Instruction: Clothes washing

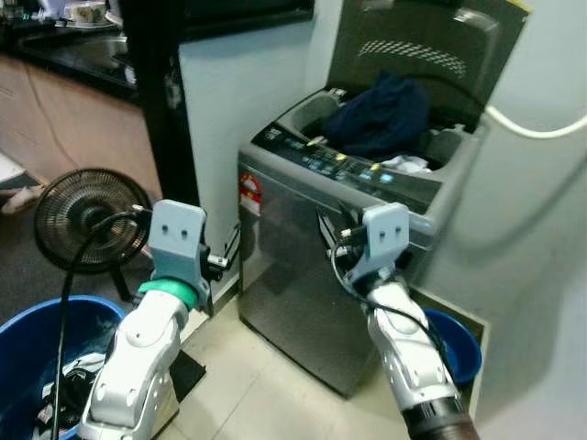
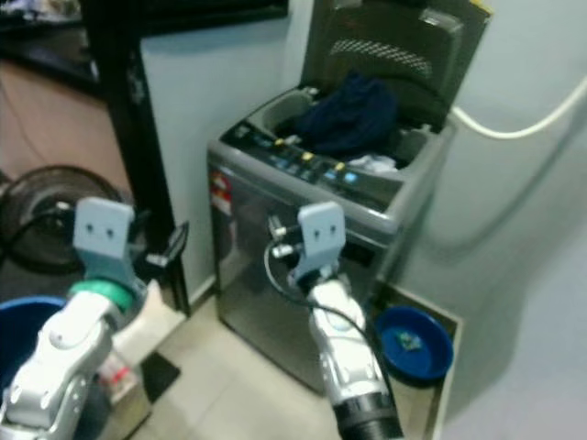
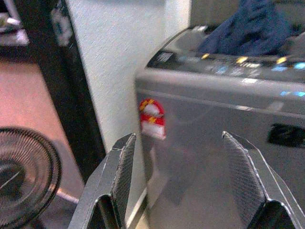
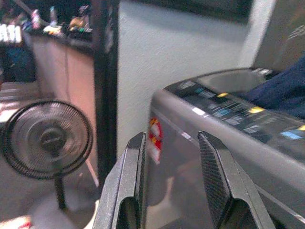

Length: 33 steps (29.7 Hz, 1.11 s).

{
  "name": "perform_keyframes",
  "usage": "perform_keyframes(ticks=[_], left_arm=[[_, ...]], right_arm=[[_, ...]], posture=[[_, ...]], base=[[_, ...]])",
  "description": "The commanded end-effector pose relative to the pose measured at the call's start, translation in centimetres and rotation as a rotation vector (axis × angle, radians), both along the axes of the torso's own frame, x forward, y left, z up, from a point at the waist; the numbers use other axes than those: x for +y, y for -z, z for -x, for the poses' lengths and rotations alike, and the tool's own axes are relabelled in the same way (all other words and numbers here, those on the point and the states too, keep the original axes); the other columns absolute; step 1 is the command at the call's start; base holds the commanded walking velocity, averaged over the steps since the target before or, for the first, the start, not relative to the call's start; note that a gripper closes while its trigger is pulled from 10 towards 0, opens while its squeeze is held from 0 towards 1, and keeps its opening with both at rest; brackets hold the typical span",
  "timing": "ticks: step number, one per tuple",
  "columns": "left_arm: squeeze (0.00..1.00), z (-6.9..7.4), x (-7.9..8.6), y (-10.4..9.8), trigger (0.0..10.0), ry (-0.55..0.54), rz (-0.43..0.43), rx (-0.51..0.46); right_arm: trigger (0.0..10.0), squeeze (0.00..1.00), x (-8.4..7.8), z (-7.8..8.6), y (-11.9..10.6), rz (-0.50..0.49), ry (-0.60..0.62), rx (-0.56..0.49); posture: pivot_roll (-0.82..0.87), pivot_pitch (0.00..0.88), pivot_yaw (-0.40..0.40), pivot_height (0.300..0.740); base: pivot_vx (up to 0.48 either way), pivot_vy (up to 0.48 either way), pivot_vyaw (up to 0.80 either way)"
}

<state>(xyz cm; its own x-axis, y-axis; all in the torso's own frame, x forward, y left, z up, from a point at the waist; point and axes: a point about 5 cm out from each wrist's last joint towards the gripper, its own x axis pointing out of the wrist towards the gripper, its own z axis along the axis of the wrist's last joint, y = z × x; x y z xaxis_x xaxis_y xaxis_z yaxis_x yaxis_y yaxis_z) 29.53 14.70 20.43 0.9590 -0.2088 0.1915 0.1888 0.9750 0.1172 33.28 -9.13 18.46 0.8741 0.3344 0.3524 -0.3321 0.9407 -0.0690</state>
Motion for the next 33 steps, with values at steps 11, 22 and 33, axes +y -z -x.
perform_keyframes(ticks=[11, 22, 33], left_arm=[[0.0, 0.3, 0.0, 4.2, 10.0, -0.007, -0.091, 0.117], [0.0, 2.9, 3.6, 17.8, 10.0, -0.164, -0.168, 0.624], [0.0, 7.0, 6.4, 24.0, 10.0, -0.295, -0.185, 0.895]], right_arm=[[10.0, 0.0, -0.9, 0.1, 4.8, 0.017, 0.037, 0.171], [10.0, 0.0, -5.8, 6.0, 19.5, 0.1, 0.19, 0.814], [10.0, 0.0, -8.4, 11.3, 24.4, 0.129, 0.297, 1.091]], posture=[[0.1, 0.0, -0.02, 0.74], [0.07, 0.0, -0.02, 0.74], [0.07, 0.0, -0.025, 0.74]], base=[[0.0, 0.0, 0.78], [0.0, 0.0, 0.78], [0.0, 0.0, 0.77]])
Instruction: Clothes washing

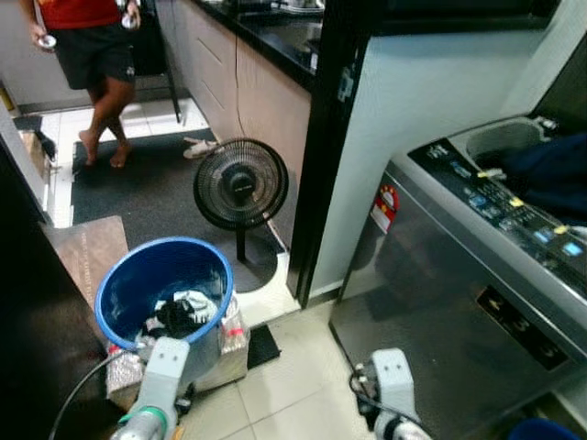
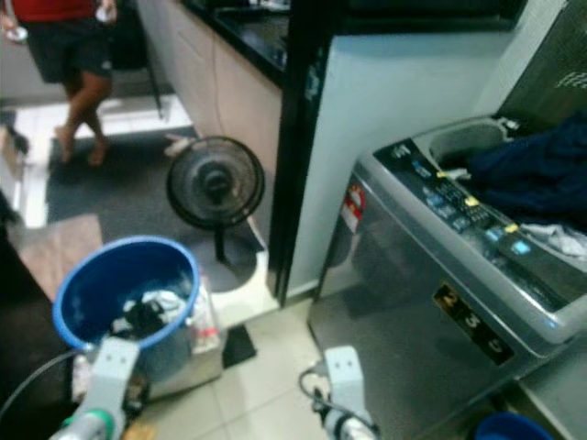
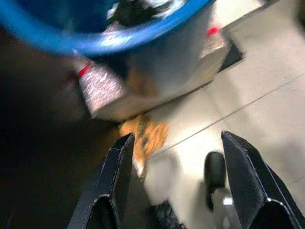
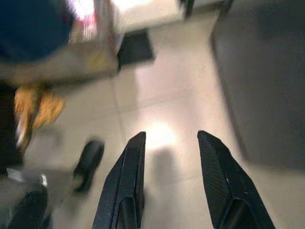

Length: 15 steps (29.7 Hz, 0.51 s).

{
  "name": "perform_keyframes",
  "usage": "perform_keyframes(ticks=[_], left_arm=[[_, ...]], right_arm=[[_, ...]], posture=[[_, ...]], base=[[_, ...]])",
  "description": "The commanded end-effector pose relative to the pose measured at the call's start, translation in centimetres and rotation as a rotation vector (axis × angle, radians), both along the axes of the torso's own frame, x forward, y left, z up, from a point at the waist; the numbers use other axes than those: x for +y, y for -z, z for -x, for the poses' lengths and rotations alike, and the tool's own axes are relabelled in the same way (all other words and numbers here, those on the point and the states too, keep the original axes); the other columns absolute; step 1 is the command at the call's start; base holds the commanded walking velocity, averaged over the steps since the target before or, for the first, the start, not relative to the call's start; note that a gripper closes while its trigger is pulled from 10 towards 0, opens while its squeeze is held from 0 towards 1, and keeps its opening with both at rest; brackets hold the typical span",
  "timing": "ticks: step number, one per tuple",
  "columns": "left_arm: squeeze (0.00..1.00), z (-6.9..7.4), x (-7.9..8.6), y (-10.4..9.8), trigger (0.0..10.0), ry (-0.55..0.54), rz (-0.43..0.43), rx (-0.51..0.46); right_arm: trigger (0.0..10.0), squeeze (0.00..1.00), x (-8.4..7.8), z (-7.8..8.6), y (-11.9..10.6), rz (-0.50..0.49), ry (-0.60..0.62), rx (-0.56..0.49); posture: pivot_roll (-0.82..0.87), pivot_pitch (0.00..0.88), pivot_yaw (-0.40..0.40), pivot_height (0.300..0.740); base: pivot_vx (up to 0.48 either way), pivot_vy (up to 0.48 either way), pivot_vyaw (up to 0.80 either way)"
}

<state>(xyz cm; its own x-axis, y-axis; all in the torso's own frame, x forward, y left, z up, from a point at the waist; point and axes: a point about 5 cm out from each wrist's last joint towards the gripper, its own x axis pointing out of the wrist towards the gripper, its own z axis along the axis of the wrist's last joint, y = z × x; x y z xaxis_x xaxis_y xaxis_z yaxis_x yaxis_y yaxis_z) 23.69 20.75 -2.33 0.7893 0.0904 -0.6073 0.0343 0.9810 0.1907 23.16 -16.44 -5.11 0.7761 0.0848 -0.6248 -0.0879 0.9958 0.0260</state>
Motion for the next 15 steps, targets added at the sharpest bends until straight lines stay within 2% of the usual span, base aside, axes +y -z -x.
perform_keyframes(ticks=[1, 9, 15], left_arm=[[0.0, 1.2, 0.4, 1.2, 10.0, -0.013, -0.017, 0.056], [0.0, 2.1, 0.6, 2.5, 10.0, -0.017, -0.033, 0.082], [0.0, 1.5, 0.2, 2.2, 10.0, -0.003, -0.044, 0.035]], right_arm=[[10.0, 0.0, -1.1, 1.2, 0.8, 0.012, 0.047, 0.054], [10.0, 0.0, -1.7, 2.0, 1.4, 0.015, 0.068, 0.085], [10.0, 0.0, -1.0, 1.2, 0.9, 0.006, 0.046, 0.04]], posture=[[0.07, 0.0, -0.025, 0.74], [0.07, 0.0, -0.02, 0.74], [0.07, 0.0, -0.02, 0.74]], base=[[0.0, 0.0, 0.77], [0.0, 0.0, 0.77], [0.0, 0.0, 0.72]])
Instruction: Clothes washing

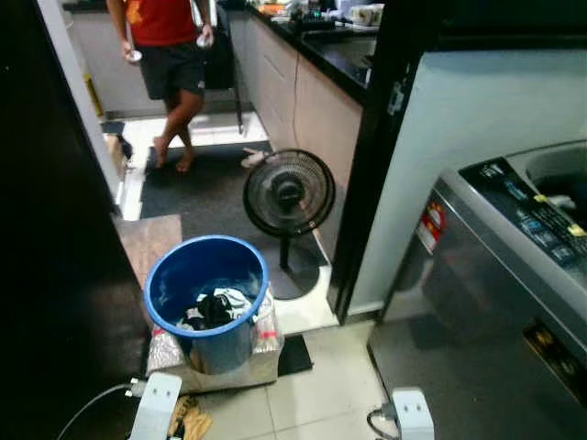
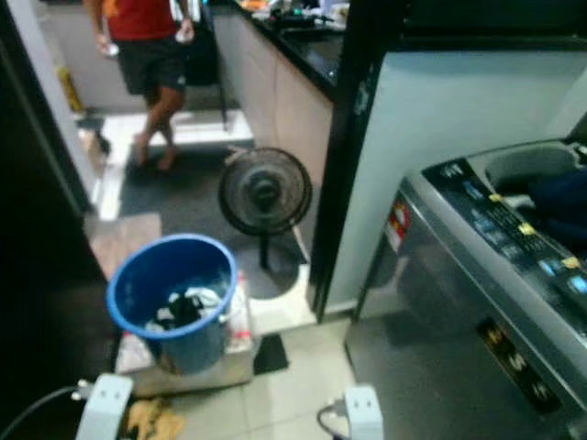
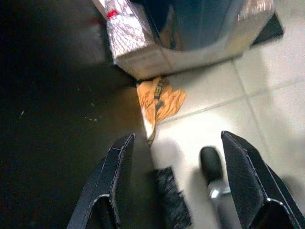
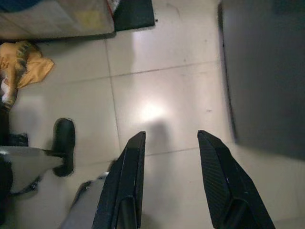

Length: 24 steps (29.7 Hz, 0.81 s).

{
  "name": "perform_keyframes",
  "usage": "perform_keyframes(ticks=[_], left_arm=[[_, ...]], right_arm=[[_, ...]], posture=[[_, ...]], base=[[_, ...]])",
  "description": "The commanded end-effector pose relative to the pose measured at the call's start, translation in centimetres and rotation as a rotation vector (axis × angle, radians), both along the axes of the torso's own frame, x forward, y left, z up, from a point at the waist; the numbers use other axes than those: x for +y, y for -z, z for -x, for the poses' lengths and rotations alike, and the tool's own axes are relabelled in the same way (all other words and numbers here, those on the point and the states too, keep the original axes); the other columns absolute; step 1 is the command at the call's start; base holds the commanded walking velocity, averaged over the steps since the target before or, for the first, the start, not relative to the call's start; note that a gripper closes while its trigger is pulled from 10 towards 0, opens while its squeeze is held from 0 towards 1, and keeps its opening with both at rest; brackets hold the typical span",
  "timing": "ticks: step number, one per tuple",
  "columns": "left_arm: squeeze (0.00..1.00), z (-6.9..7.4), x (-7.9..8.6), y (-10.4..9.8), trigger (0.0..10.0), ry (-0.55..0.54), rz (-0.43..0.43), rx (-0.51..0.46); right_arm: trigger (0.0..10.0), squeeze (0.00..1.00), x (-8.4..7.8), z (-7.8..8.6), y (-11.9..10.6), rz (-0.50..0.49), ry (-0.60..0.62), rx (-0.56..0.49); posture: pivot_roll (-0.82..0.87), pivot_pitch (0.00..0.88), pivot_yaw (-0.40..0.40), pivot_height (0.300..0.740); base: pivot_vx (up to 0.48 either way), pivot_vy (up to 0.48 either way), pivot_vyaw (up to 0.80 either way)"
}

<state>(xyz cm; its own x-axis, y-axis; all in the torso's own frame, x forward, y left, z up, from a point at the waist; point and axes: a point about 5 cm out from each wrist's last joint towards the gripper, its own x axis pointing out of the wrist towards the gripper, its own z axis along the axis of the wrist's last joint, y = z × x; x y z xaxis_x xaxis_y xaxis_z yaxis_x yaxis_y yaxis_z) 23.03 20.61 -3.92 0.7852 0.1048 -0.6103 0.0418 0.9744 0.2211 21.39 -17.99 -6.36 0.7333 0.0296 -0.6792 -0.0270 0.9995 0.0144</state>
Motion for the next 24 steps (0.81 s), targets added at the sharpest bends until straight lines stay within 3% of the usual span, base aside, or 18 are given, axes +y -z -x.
perform_keyframes(ticks=[1, 6, 16, 24], left_arm=[[0.0, 0.7, 0.3, 0.5, 10.0, -0.003, -0.017, 0.016], [0.0, 0.1, -0.1, 0.2, 10.0, 0.019, -0.039, -0.02], [0.0, 0.1, -0.1, 0.4, 10.0, 0.024, -0.044, -0.032], [0.0, 0.2, -0.1, 0.5, 10.0, 0.024, -0.049, -0.036]], right_arm=[[10.0, 0.0, 0.7, -0.8, -0.5, -0.014, -0.019, -0.044], [10.0, 0.0, 1.1, -1.6, -1.1, -0.018, -0.035, -0.083], [10.0, 0.0, 1.3, -1.4, -1.0, 0.022, -0.085, -0.086], [10.0, 0.0, 1.2, -1.5, -1.0, 0.02, -0.08, -0.096]], posture=[[0.07, 0.0, -0.02, 0.74], [0.07, 0.0, -0.021, 0.74], [0.07, 0.005, -0.024, 0.74], [0.07, 0.005, -0.023, 0.74]], base=[[0.0, 0.0, 0.63], [0.36, 0.0, 0.13], [0.451, 0.0, 0.68], [0.451, 0.0, 0.0]])
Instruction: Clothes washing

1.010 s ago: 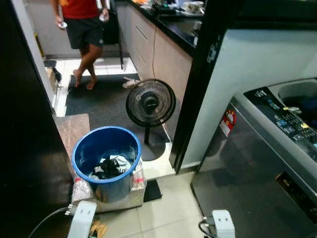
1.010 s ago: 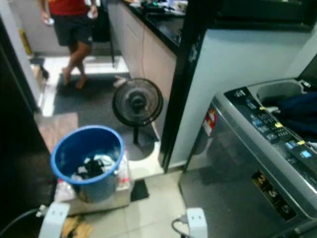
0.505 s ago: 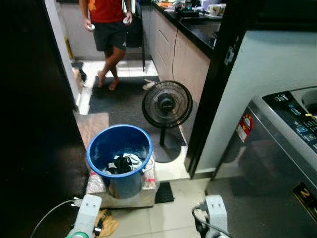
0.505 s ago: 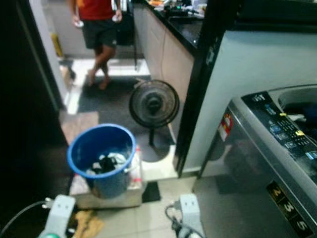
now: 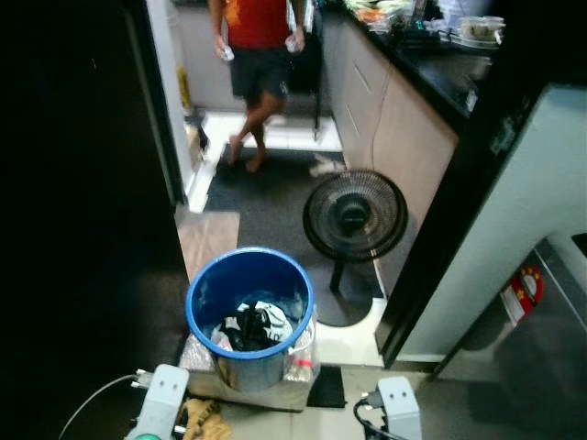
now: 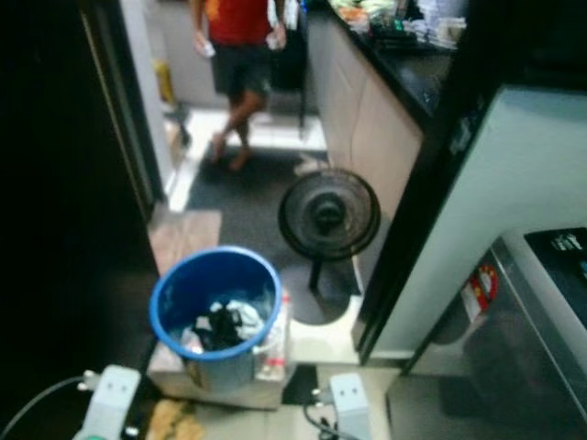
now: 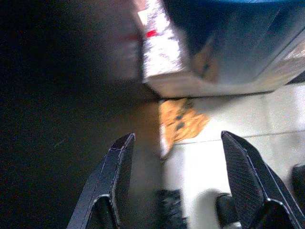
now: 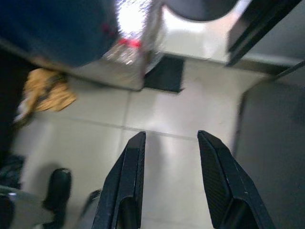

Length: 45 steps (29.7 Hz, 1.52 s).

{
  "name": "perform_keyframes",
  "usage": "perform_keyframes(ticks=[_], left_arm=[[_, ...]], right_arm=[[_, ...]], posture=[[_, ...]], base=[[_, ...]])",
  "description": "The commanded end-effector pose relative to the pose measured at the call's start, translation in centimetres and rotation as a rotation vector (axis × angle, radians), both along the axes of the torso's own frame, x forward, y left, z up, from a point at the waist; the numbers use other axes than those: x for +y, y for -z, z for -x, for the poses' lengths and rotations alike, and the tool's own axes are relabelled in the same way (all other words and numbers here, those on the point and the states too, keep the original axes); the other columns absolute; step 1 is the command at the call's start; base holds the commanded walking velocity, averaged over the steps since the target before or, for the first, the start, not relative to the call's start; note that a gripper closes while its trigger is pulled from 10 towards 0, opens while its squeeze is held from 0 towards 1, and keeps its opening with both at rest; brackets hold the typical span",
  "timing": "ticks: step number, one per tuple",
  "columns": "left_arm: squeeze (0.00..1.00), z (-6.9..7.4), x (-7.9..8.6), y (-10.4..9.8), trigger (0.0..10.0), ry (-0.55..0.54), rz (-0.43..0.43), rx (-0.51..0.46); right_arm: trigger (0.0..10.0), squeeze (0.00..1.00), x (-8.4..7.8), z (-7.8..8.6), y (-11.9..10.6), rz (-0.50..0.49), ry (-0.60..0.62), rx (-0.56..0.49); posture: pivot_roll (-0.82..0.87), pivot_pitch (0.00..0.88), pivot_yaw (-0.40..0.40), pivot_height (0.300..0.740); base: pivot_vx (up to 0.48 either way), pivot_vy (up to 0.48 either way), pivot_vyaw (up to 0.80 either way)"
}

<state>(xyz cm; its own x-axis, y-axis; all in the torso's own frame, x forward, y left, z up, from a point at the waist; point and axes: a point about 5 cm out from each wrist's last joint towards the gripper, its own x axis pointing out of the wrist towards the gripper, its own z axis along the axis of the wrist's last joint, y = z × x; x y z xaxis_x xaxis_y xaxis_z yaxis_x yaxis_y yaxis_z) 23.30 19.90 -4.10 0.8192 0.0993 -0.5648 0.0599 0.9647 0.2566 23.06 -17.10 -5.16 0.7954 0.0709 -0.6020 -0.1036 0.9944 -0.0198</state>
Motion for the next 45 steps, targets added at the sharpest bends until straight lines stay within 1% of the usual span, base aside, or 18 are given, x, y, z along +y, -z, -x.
perform_keyframes(ticks=[1, 10, 15, 17, 18, 20, 21, 23, 24, 25, 26, 27, 29, 30, 32, 35, 37, 45], left_arm=[[0.0, 0.5, 0.6, 0.3, 10.0, -0.007, -0.016, 0.016], [0.0, 0.1, 0.5, 0.1, 10.0, 0.001, -0.017, 0.007], [0.0, -0.2, 0.6, -0.1, 10.0, -0.001, -0.022, -0.008], [0.0, -1.3, 0.9, -1.3, 10.0, 0.002, -0.03, -0.081], [0.0, -1.3, 0.9, -1.3, 10.0, 0.002, -0.03, -0.081], [0.0, -3.0, 1.3, -3.4, 10.0, -0.005, -0.022, -0.201], [0.0, -3.0, 1.3, -3.4, 10.0, -0.005, -0.022, -0.201], [0.0, -4.3, 1.6, -5.4, 10.0, -0.002, -0.011, -0.294], [0.0, -4.3, 1.6, -5.4, 10.0, -0.002, -0.011, -0.294], [0.0, -5.3, 1.4, -7.1, 10.0, 0.018, 0.007, -0.367], [0.0, -5.3, 1.4, -7.1, 10.0, 0.018, 0.007, -0.367], [0.0, -6.1, 1.0, -8.6, 10.0, 0.044, 0.021, -0.425], [0.0, -6.1, 1.0, -8.6, 10.0, 0.044, 0.021, -0.425], [0.0, -6.7, 0.6, -9.8, 10.0, 0.067, 0.032, -0.47], [0.0, -7.2, -0.4, -11.0, 10.0, 0.094, 0.056, -0.517], [0.0, -7.3, -0.8, -11.3, 10.0, 0.104, 0.067, -0.53], [0.0, -7.3, -1.6, -11.7, 10.0, 0.124, 0.085, -0.544], [0.0, -6.8, -2.8, -12.4, 10.0, 0.164, 0.103, -0.555]], right_arm=[[10.0, 0.0, 0.3, 0.1, 0.1, -0.005, -0.003, 0.007], [10.0, 0.0, 0.1, 0.1, 0.1, -0.002, 0.009, 0.0], [10.0, 0.0, 0.0, -0.5, -0.5, -0.011, 0.022, -0.04], [10.0, 0.0, 0.2, -2.6, -2.3, -0.065, 0.045, -0.159], [10.0, 0.0, 0.2, -2.6, -2.3, -0.065, 0.045, -0.159], [10.0, 0.0, 0.7, -5.4, -5.3, -0.12, 0.04, -0.331], [10.0, 0.0, 0.7, -5.4, -5.3, -0.12, 0.04, -0.331], [10.0, 0.0, 1.3, -7.4, -8.1, -0.151, 0.015, -0.467], [10.0, 0.0, 1.3, -7.4, -8.1, -0.151, 0.015, -0.467], [10.0, 0.0, 1.9, -8.8, -10.3, -0.172, -0.01, -0.565], [10.0, 0.0, 1.9, -8.8, -10.3, -0.172, -0.01, -0.565], [10.0, 0.0, 2.6, -9.7, -12.3, -0.191, -0.037, -0.646], [10.0, 0.0, 2.6, -9.7, -12.3, -0.191, -0.037, -0.646], [10.0, 0.0, 3.2, -10.4, -13.8, -0.206, -0.064, -0.711], [10.0, 0.0, 4.2, -10.6, -15.0, -0.209, -0.116, -0.766], [10.0, 0.0, 4.6, -10.4, -15.0, -0.211, -0.132, -0.771], [10.0, 0.0, 4.9, -10.0, -14.5, -0.212, -0.148, -0.757], [10.0, 0.0, 4.9, -9.0, -13.5, -0.213, -0.166, -0.726]], posture=[[0.07, 0.005, -0.023, 0.74], [0.06, 0.0, -0.019, 0.74], [0.06, 0.0, -0.019, 0.74], [0.06, 0.004, -0.017, 0.74], [0.06, 0.004, -0.017, 0.74], [0.06, 0.009, -0.014, 0.74], [0.06, 0.009, -0.014, 0.74], [0.06, 0.011, -0.014, 0.74], [0.06, 0.011, -0.014, 0.74], [0.06, 0.011, -0.014, 0.74], [0.06, 0.011, -0.014, 0.74], [0.06, 0.011, -0.014, 0.74], [0.06, 0.011, -0.014, 0.74], [0.06, 0.01, -0.012, 0.74], [0.06, 0.01, -0.012, 0.74], [0.06, 0.011, -0.013, 0.74], [0.06, 0.016, -0.016, 0.74], [0.05, 0.027, -0.015, 0.74]], base=[[0.45, 0.0, 0.0], [0.45, 0.0, 0.0], [0.446, 0.0, 0.0], [0.446, 0.0, 0.0], [0.446, 0.0, 0.0], [0.444, 0.0, 0.0], [0.442, 0.0, 0.0], [0.221, 0.0, 0.0], [0.0, 0.0, 0.0], [0.0, 0.0, 0.0], [0.0, 0.0, 0.0], [0.0, 0.0, 0.0], [0.0, 0.0, 0.0], [0.0, 0.0, 0.0], [0.0, 0.0, 0.0], [0.0, 0.0, 0.0], [0.0, 0.0, 0.0], [0.0, 0.0, 0.0]])
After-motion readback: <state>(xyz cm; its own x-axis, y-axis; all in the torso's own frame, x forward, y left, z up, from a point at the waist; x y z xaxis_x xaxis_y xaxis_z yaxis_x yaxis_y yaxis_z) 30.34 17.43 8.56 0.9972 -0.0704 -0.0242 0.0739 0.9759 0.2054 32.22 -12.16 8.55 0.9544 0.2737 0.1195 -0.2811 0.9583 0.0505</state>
